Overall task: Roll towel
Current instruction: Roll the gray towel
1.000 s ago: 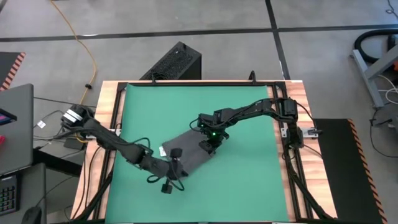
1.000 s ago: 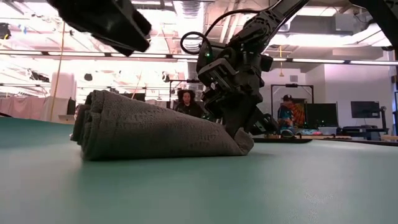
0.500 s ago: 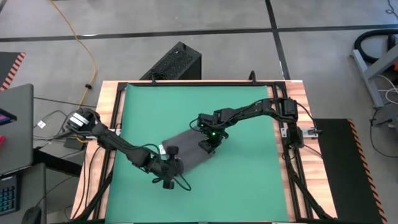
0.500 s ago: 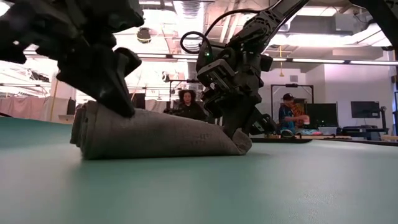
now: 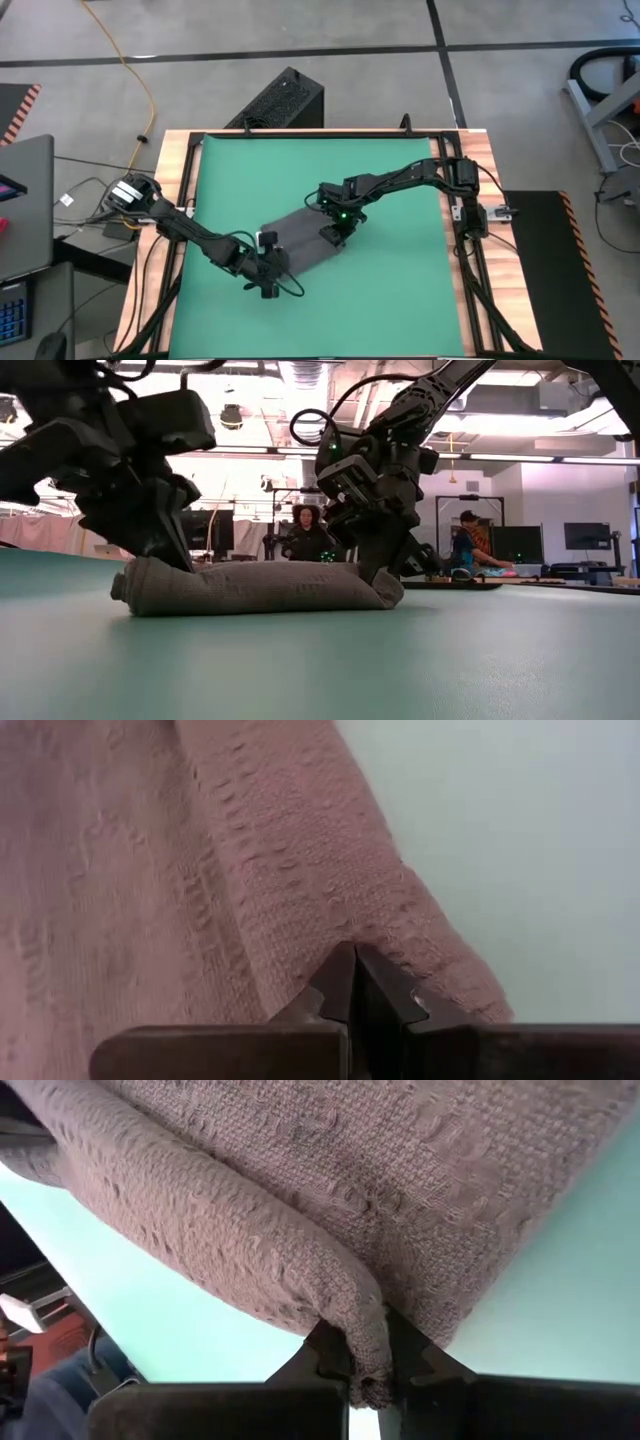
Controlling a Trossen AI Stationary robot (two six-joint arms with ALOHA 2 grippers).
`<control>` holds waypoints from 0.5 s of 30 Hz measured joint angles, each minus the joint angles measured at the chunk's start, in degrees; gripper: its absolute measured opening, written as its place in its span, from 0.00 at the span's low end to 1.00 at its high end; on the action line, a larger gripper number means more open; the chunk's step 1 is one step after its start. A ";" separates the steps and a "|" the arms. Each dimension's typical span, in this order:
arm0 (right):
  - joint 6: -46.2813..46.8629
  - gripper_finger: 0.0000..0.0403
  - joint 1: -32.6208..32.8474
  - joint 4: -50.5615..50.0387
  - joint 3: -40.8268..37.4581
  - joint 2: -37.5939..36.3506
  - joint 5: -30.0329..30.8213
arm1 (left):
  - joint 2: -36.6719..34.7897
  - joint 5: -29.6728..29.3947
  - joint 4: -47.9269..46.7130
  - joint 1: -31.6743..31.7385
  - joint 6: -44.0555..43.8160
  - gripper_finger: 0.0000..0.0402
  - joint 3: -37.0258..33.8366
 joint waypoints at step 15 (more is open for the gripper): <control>-16.02 0.29 2.23 -0.73 -0.02 -3.79 8.65 | -0.07 1.53 2.25 -0.04 -3.09 0.00 -3.34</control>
